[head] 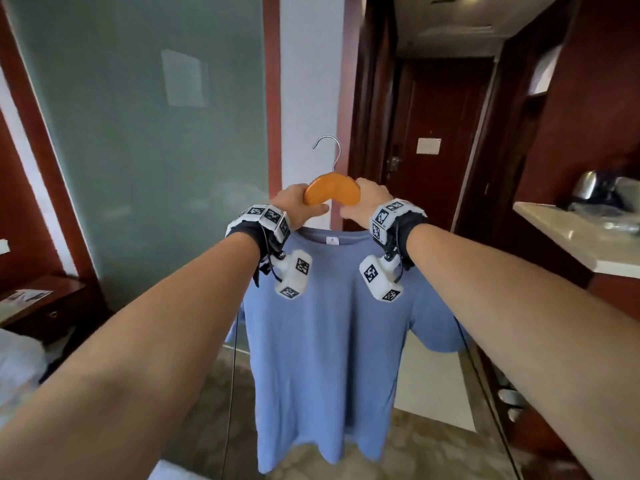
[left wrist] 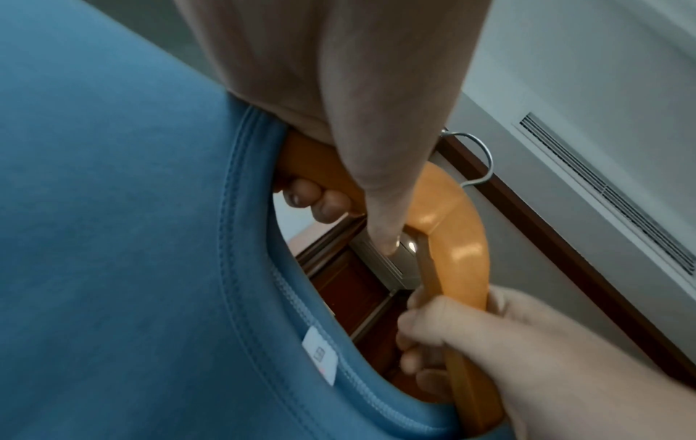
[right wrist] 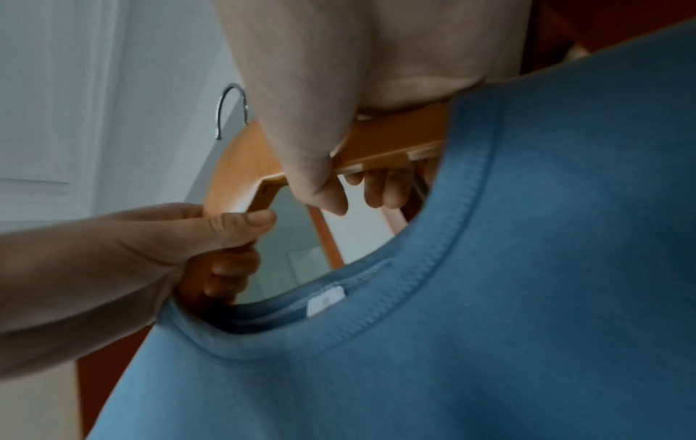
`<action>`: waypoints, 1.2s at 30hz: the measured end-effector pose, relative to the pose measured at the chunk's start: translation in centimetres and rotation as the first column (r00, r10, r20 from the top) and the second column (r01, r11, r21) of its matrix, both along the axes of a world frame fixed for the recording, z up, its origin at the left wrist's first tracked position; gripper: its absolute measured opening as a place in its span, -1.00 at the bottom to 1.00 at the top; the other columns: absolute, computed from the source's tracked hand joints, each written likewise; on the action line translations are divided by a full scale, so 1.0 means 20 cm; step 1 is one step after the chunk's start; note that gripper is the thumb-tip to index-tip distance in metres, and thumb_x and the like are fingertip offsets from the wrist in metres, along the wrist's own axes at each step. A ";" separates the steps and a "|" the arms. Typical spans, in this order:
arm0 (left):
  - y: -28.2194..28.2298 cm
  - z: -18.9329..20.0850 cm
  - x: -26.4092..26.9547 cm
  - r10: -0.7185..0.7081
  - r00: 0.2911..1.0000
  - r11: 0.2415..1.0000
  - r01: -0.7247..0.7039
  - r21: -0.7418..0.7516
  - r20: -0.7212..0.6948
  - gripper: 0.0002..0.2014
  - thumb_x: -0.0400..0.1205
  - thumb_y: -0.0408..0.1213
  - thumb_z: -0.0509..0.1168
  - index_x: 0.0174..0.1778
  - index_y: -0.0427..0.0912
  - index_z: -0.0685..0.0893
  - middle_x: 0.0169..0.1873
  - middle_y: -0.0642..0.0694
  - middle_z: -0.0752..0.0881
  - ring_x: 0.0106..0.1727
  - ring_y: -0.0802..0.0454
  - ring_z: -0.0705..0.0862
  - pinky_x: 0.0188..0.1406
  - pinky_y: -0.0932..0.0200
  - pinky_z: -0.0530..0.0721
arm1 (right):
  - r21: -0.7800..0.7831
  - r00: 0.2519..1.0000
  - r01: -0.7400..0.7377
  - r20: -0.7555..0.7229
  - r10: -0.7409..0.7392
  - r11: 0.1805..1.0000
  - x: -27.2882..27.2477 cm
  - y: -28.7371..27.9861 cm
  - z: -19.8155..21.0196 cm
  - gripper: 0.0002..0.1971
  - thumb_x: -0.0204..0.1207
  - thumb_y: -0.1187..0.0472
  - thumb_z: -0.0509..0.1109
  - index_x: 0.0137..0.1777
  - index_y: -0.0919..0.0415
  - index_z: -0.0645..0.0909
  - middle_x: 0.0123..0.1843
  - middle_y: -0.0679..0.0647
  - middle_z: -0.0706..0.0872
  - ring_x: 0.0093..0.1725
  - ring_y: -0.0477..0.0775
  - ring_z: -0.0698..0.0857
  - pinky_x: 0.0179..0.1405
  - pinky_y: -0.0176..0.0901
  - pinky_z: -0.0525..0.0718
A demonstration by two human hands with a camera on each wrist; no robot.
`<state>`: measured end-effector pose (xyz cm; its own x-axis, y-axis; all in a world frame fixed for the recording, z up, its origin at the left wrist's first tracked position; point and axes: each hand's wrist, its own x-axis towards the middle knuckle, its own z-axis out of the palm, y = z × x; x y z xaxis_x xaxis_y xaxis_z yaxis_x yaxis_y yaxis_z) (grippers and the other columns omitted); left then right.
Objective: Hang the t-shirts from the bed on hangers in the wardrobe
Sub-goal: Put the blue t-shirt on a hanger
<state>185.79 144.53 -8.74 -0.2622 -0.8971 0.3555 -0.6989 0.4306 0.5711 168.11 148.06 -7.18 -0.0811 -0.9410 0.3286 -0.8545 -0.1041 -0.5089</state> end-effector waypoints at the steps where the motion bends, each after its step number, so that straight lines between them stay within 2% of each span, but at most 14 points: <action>1: -0.05 0.01 -0.12 -0.015 1.000 1.000 0.015 0.001 -0.012 -0.73 0.58 -0.01 0.43 -0.05 -0.11 0.58 -0.26 -0.06 0.62 -0.22 -0.05 0.58 -0.17 0.13 0.48 | 0.006 1.000 0.019 -0.005 -0.019 1.000 -0.14 -0.02 0.00 -0.83 0.42 0.15 0.43 -0.06 0.02 0.50 -0.13 0.02 0.64 -0.20 0.10 0.63 -0.36 -0.18 0.46; 5: -0.22 0.07 -0.57 -0.080 0.996 0.997 0.080 0.005 -0.046 -0.73 0.60 -0.02 0.42 -0.22 -0.14 0.59 -0.41 -0.03 0.57 -0.36 0.02 0.54 -0.25 0.16 0.44 | 0.012 0.988 0.144 -0.063 -0.143 0.989 -0.66 -0.12 0.00 -0.87 0.44 0.12 0.41 -0.25 0.05 0.50 -0.24 0.09 0.64 -0.32 0.14 0.62 -0.37 -0.16 0.47; 8: -0.38 0.08 -0.88 -0.103 0.994 0.995 0.103 -0.005 -0.026 -0.69 0.61 -0.05 0.40 -0.36 -0.04 0.48 -0.44 0.01 0.54 -0.40 0.08 0.52 -0.33 0.15 0.42 | 0.011 0.973 0.210 -0.098 -0.208 0.978 -0.96 -0.24 0.00 -0.81 0.44 0.12 0.39 -0.34 0.08 0.48 -0.28 0.11 0.62 -0.34 0.20 0.62 -0.37 -0.15 0.46; 12: -0.67 0.05 -1.24 -0.114 0.993 0.993 0.114 -0.024 -0.014 -0.75 0.56 0.01 0.44 -0.18 -0.07 0.60 -0.36 0.03 0.61 -0.26 0.01 0.61 -0.29 0.17 0.45 | -0.008 0.951 0.258 -0.173 -0.255 0.966 -1.28 -0.49 -0.01 -0.83 0.46 0.14 0.36 -0.33 0.07 0.46 -0.30 0.07 0.63 -0.34 0.18 0.63 -0.40 -0.15 0.46; 17: -1.24 0.02 -1.64 -0.167 0.986 0.985 0.167 -0.041 -0.010 -0.70 0.52 0.05 0.47 -0.07 -0.11 0.67 -0.23 -0.04 0.71 -0.14 -0.04 0.70 -0.15 0.08 0.59 | -0.036 0.924 0.316 -0.215 -0.316 0.948 -1.66 -0.94 -0.05 -0.84 0.53 0.08 0.35 -0.26 0.02 0.48 -0.29 0.04 0.64 -0.33 0.13 0.65 -0.26 -0.06 0.65; 20: -1.62 0.05 -1.90 -0.205 0.979 0.977 0.204 -0.056 -0.004 -0.73 0.53 0.03 0.46 -0.11 -0.08 0.62 -0.28 0.00 0.66 -0.15 -0.04 0.66 -0.16 0.10 0.51 | -0.044 0.912 0.351 -0.209 -0.352 0.935 -1.89 -1.29 -0.03 -0.87 0.54 0.05 0.35 -0.22 0.01 0.52 -0.25 0.05 0.67 -0.27 0.15 0.69 -0.24 -0.06 0.66; 23: -1.99 0.10 -2.16 -0.251 0.968 0.965 0.250 -0.077 0.005 -0.74 0.54 0.02 0.46 -0.11 -0.05 0.59 -0.31 0.05 0.62 -0.16 -0.03 0.64 -0.15 0.10 0.49 | -0.035 0.903 0.387 -0.188 -0.386 0.922 -2.11 -1.61 0.01 -0.88 0.55 0.04 0.36 -0.18 0.00 0.53 -0.20 0.06 0.69 -0.23 0.14 0.70 -0.28 -0.11 0.59; 28: -2.53 0.13 -2.60 -0.311 0.950 0.948 0.312 -0.064 0.022 -0.71 0.56 0.02 0.44 -0.03 -0.06 0.55 -0.16 -0.03 0.66 -0.11 -0.05 0.65 -0.12 0.07 0.51 | -0.023 0.878 0.454 -0.159 -0.452 0.891 -2.46 -2.08 0.07 -0.82 0.56 0.09 0.40 -0.24 -0.01 0.49 -0.22 0.04 0.66 -0.18 0.15 0.69 -0.18 -0.08 0.57; 32: -2.95 0.10 -2.98 -0.343 0.939 0.938 0.343 -0.051 0.008 -0.70 0.58 -0.02 0.42 0.08 -0.11 0.58 -0.10 -0.05 0.66 -0.06 -0.08 0.64 -0.02 0.05 0.56 | -0.018 0.867 0.481 -0.137 -0.479 0.877 -2.79 -2.45 0.05 -0.76 0.55 0.12 0.42 -0.30 -0.01 0.46 -0.28 -0.03 0.62 -0.19 0.13 0.67 -0.17 -0.09 0.52; 36: -3.40 0.06 -3.35 -0.334 0.941 0.938 0.338 -0.072 0.059 -0.74 0.55 -0.01 0.44 0.03 -0.04 0.61 -0.15 -0.01 0.68 -0.14 -0.04 0.63 -0.14 0.09 0.50 | -0.002 0.871 0.470 -0.163 -0.464 0.883 -3.16 -2.87 0.00 -0.81 0.52 0.14 0.45 -0.25 -0.01 0.50 -0.24 0.02 0.66 -0.15 0.15 0.70 -0.20 -0.10 0.53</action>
<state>118.70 76.61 -7.61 -0.5608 -0.7230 0.4034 -0.5299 0.6878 0.4961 104.83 90.63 -7.18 -0.4649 -0.8177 0.3395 -0.8667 0.3422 -0.3629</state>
